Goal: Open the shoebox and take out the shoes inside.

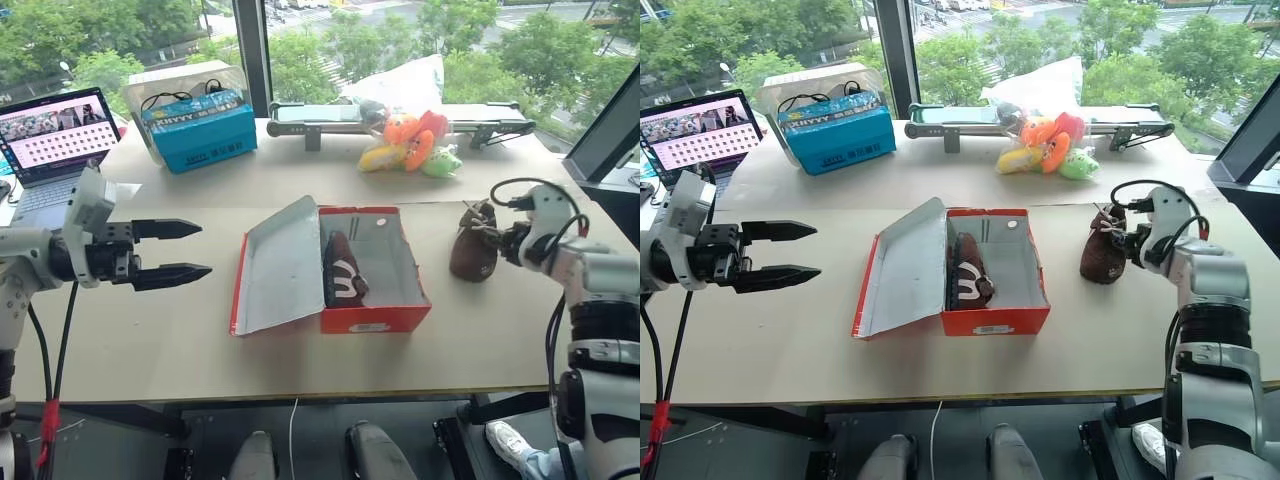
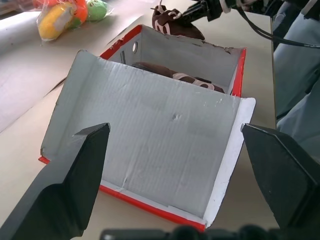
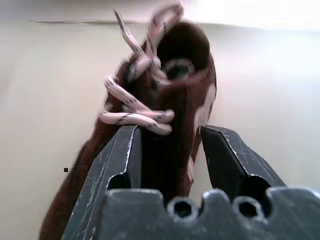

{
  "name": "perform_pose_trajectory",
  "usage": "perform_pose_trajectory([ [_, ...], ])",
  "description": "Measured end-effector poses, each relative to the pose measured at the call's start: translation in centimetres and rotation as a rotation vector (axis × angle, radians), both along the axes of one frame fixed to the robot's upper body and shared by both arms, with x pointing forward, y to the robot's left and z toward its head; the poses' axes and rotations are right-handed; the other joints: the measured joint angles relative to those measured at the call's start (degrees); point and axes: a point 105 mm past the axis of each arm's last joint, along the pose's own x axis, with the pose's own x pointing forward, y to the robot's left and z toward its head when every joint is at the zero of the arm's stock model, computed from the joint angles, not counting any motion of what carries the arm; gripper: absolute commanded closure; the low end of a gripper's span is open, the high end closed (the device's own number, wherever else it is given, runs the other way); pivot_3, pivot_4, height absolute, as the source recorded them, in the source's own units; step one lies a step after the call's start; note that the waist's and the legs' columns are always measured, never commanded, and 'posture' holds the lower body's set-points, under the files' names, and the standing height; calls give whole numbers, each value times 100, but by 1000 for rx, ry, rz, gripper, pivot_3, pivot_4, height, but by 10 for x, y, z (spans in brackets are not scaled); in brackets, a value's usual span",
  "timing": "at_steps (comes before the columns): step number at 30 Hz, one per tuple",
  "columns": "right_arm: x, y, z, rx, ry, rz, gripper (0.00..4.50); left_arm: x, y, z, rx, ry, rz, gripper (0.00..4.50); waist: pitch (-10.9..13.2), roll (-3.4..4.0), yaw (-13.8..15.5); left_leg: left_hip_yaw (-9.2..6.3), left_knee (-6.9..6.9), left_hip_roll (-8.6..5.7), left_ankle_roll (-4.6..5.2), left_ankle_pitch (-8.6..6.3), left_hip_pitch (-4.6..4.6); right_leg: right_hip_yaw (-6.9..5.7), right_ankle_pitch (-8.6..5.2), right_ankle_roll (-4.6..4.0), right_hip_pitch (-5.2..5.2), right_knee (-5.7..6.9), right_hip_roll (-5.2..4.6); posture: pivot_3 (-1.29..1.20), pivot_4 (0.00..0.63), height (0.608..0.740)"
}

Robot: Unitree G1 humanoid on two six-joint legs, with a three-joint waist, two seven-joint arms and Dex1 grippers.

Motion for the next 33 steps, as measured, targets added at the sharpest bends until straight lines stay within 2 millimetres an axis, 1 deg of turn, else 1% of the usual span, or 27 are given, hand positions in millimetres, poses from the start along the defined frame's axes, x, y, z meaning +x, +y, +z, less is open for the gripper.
perform_pose_trajectory([
  [3, -16, 8, 29, -84, -16, 26, 2184, 1, -2, 2, -3, -6, -8, 0, 3, 5, 17, 0, 0, -1, 0, 0, -4, 0, 0, 0, -1, -1, -1, 0, 150, 701],
  [5, -29, 18, 49, -131, -35, 55, 2184, 1, -2, 1, -1, -5, -11, 0, 3, 5, 27, -1, 0, -1, 0, 0, -1, -1, 0, 0, 1, -1, -1, 0, 150, 701],
  [7, -39, 30, 61, -148, -36, 97, 2184, 2, -4, -1, -1, 0, -17, 0, 3, 5, 33, 1, 2, -1, 0, 0, -1, 0, 0, 0, 1, -1, -2, 0, 150, 701],
  [8, -44, 40, 67, -142, -40, 129, 2184, 2, -3, -2, 0, 3, -15, 0, 3, 5, 20, 0, 3, 0, 0, 0, 1, 0, 0, 0, 2, 0, -1, 0, 150, 701],
  [9, -46, 54, 76, -121, -57, 175, 2184, 4, -3, -4, -2, 8, -14, 0, 3, 5, -7, 2, 2, 0, 0, 0, 2, 2, 0, -1, 0, 1, -1, 0, 150, 701],
  [11, -47, 90, 94, -40, -113, 281, 2184, 4, -7, -4, -5, 8, -33, 0, 3, 5, -52, 2, 3, 2, 0, 0, 8, 2, 2, -3, 0, 4, 1, 0, 150, 701],
  [13, -47, 131, 100, 56, -140, 382, 2184, 5, -9, -3, -6, 3, -42, 0, 1, 3, -90, -4, 2, 7, 0, 0, 9, 0, 2, -3, 3, 6, 9, 0, 150, 701],
  [14, -47, 142, 97, 77, -131, 409, 2184, 5, -10, -2, -9, -2, -48, 0, 1, 3, -87, -8, 3, 7, 0, 0, 6, -2, 2, -3, 3, 7, 10, 0, 150, 701],
  [15, -48, 158, 88, 117, -92, 442, 1926, 5, -11, -2, -10, -5, -51, 0, 1, 2, -60, -10, 3, 6, 0, 0, -1, -4, 2, -3, -1, 5, 9, 0, 150, 701],
  [16, -48, 170, 78, 142, -56, 456, 1690, 6, -11, -2, -12, -4, -51, 0, 1, 3, -36, -10, 4, 6, 0, 0, -5, -4, 2, -3, -1, 6, 9, 0, 150, 701],
  [17, -50, 181, 62, 153, -4, 465, 1465, 6, -11, -2, -13, -4, -52, 0, 1, 3, -7, -10, 4, 5, 0, 0, -12, -5, 3, -4, -7, 4, 7, 0, 150, 701],
  [18, -52, 187, 48, 162, 46, 466, 1152, 6, -11, -2, -13, -3, -51, 0, 1, 3, 32, -11, 4, 3, 0, 0, -23, -10, 7, -11, -10, 4, 2, 0, 150, 701],
  [19, -53, 191, 38, 164, 81, 464, 822, 6, -11, -2, -13, -3, -50, 0, 2, 4, 70, -12, 7, -2, 0, 0, -32, -12, 11, -18, -18, 4, -4, 0, 150, 701],
  [21, -53, 196, 30, 172, 98, 450, 130, 6, -11, -3, -14, 0, -48, 0, 3, 5, 120, -9, 14, -4, 0, 0, -49, -11, 14, -19, -34, 4, -7, 0, 150, 701],
  [22, -52, 198, 30, 173, 95, 442, 36, 6, -10, -4, -14, 2, -47, 0, 3, 5, 131, -10, 15, -4, 0, 0, -49, -12, 14, -19, -33, 5, -7, 0, 150, 701],
  [25, -53, 207, 23, 168, 101, 427, 36, 5, -9, -7, -15, 10, -42, 0, 2, 5, 133, -12, 15, 0, 0, 0, -42, -14, 12, -14, -32, 8, -2, 0, 150, 701],
  [29, -55, 215, 6, 150, 147, 412, 36, 5, -9, -6, -14, 7, -40, 0, 2, 5, 123, -11, 15, 2, 1, 1, -36, -13, 5, -3, -26, 9, -1, 0, 150, 701],
  [33, -56, 221, 0, 135, 164, 414, 36, 4, -8, -8, -16, 13, -31, 0, 2, 5, 116, -12, 15, 2, 1, 1, -36, -14, 5, -4, -27, 8, 0, 0, 150, 701],
])
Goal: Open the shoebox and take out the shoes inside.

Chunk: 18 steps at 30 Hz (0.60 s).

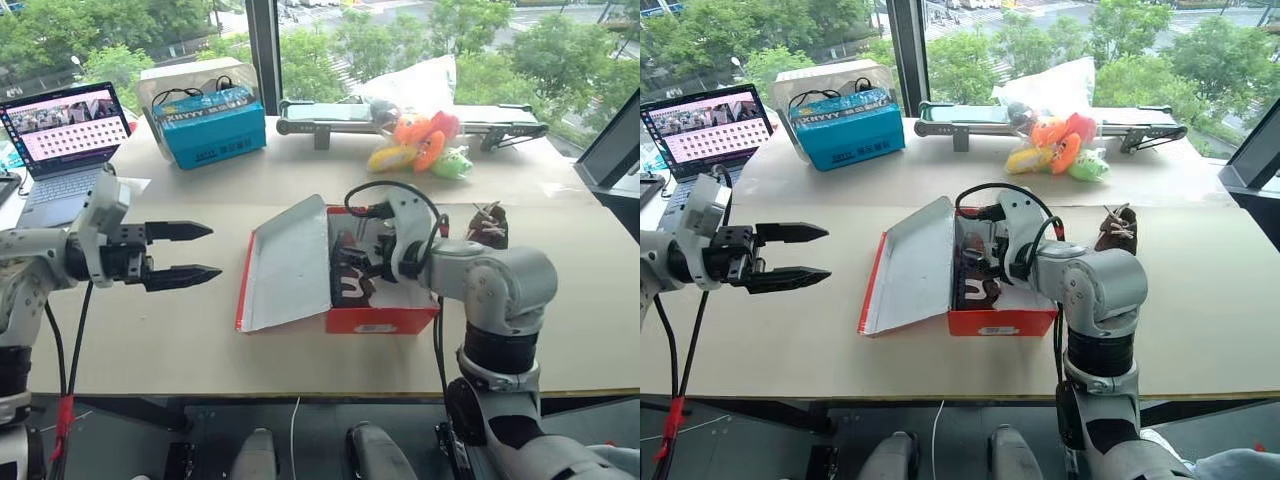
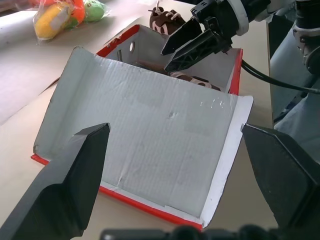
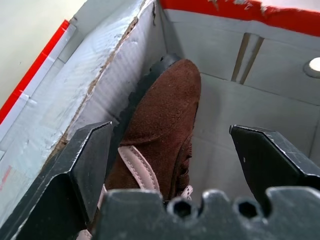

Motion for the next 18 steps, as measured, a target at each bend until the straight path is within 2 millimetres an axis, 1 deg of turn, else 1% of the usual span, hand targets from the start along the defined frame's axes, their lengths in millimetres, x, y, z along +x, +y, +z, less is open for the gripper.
perform_pose_trajectory([
  [4, -4, -1, -16, -46, 37, 1, 36, 0, 0, -1, 1, 3, 3, 0, 0, 0, 1, 1, 0, 0, 0, 0, 0, 0, 0, 1, 1, 0, -1, 0, 150, 701],
  [8, -6, -1, -19, -80, 28, 12, 36, -1, -2, 0, 6, 0, -4, 0, -1, -2, 2, 0, -1, 0, 0, 0, 20, -1, -2, 2, 21, -2, 0, 0, 150, 701],
  [13, -7, -1, -23, -80, 35, 14, 36, -2, -2, -1, 7, 3, 0, 0, -5, -8, 5, 0, -1, 0, 0, 0, 33, -1, -3, 3, 33, -3, 0, 0, 150, 701],
  [16, -8, 3, -25, -62, 44, 22, 36, -2, -2, -1, 7, 5, 1, 0, -8, -12, 6, 0, -1, 0, 0, 0, 33, -1, -3, 3, 34, -4, 0, 0, 150, 701],
  [18, -9, 5, -26, -48, 52, 28, 541, -2, -1, -1, 7, 5, 2, 0, -9, -13, 7, 0, -1, 0, 0, 0, 33, -1, -4, 4, 34, -4, 0, 0, 150, 701],
])
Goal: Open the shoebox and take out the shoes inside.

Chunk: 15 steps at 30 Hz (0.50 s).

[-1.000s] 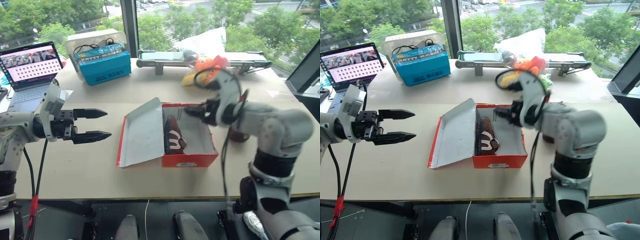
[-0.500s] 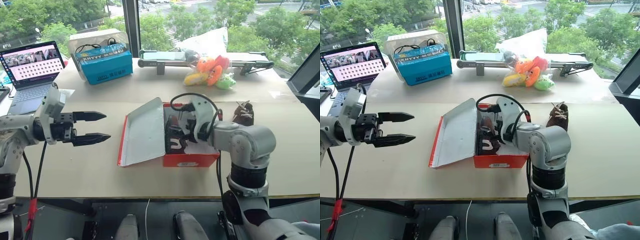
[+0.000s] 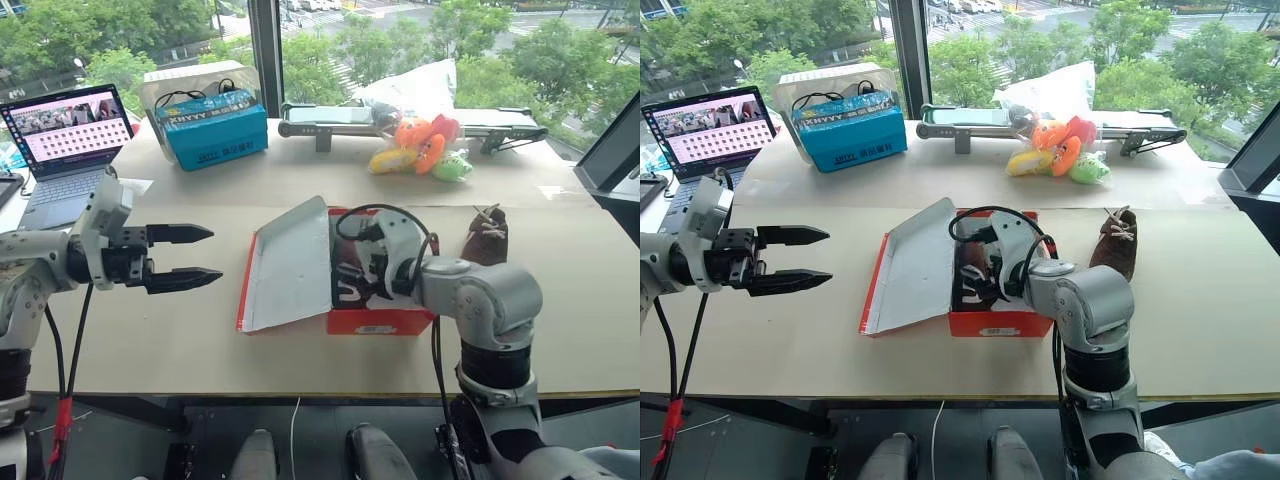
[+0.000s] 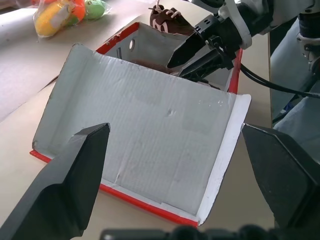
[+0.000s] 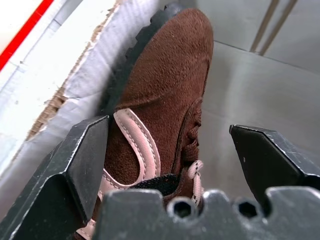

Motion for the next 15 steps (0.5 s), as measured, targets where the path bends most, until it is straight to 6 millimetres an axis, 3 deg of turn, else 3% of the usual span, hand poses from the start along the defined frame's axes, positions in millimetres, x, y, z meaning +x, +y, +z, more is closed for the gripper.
perform_pose_trajectory([
  [11, -3, 13, -3, 101, 40, 33, 3979, 0, 0, 0, 0, -1, 2, 0, -8, -11, 8, 0, 0, 0, 0, 0, 5, 0, 0, 0, 5, 0, 0, 0, 150, 701],
  [15, -3, 13, -3, 106, 44, 34, 4487, 0, 0, 0, 0, -1, 3, 0, -13, -18, 11, 0, 0, 0, 0, 0, 6, 0, 0, 0, 6, 0, -1, 0, 150, 701],
])
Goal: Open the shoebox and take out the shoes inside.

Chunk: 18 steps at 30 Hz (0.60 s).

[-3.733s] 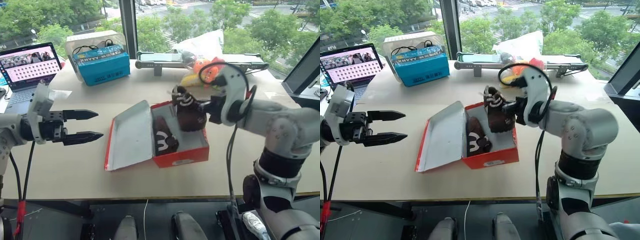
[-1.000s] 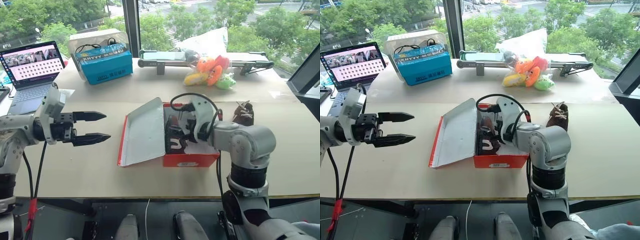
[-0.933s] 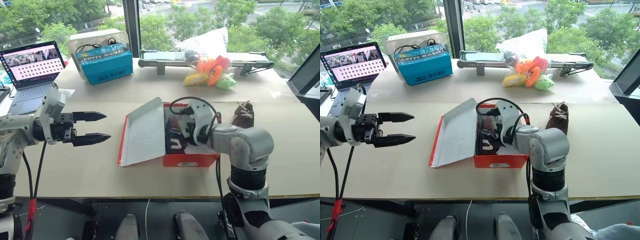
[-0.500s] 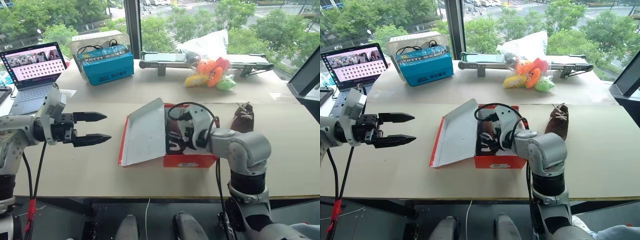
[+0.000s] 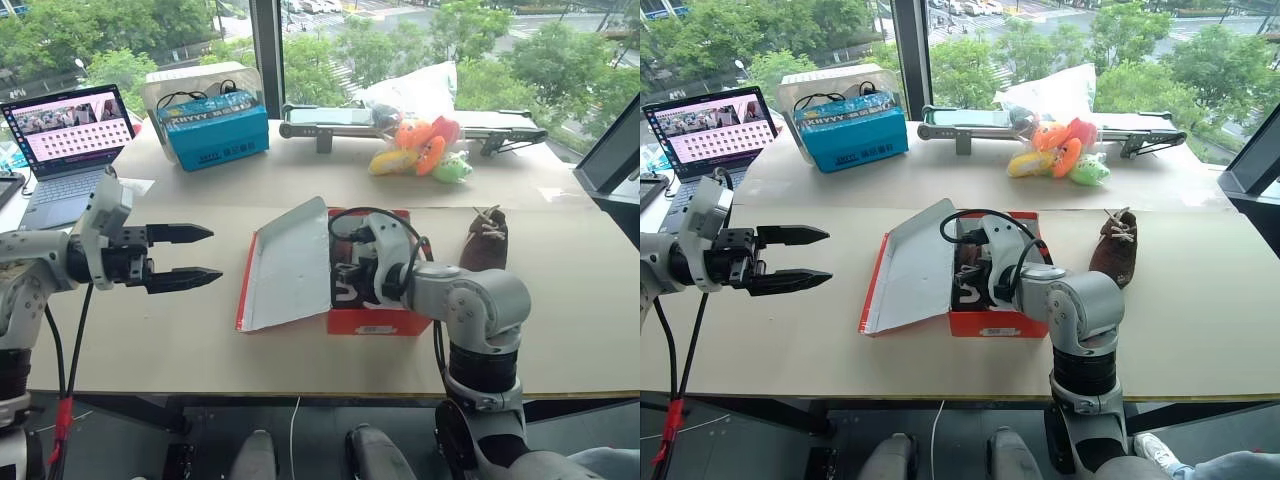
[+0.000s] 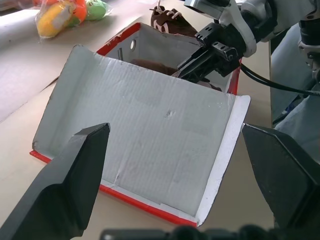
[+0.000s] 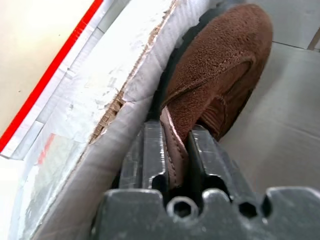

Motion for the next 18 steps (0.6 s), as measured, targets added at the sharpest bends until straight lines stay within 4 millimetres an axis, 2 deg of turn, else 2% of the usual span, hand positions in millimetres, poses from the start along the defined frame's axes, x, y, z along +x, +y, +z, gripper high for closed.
perform_pose_trajectory([
  [9, 3, -3, 4, 42, 8, -18, 4494, 0, 0, 0, 0, -1, 0, 0, 0, 0, 3, 0, 0, 0, 0, 0, 2, 0, 0, 0, 1, 0, 0, 0, 150, 701],
  [13, 10, -15, 11, 68, 9, -68, 4494, 0, 0, 1, 0, -3, 0, 0, 1, 2, 6, 0, 0, 0, 0, 0, -9, -2, 0, 0, -9, -1, 0, 0, 150, 701],
  [18, 18, -24, 47, 109, -85, -76, 4494, 0, 0, 2, -1, -6, -1, 0, 4, 6, -45, 0, -6, 2, 0, 0, -19, -1, 0, -1, -23, 0, 1, 0, 150, 701],
])
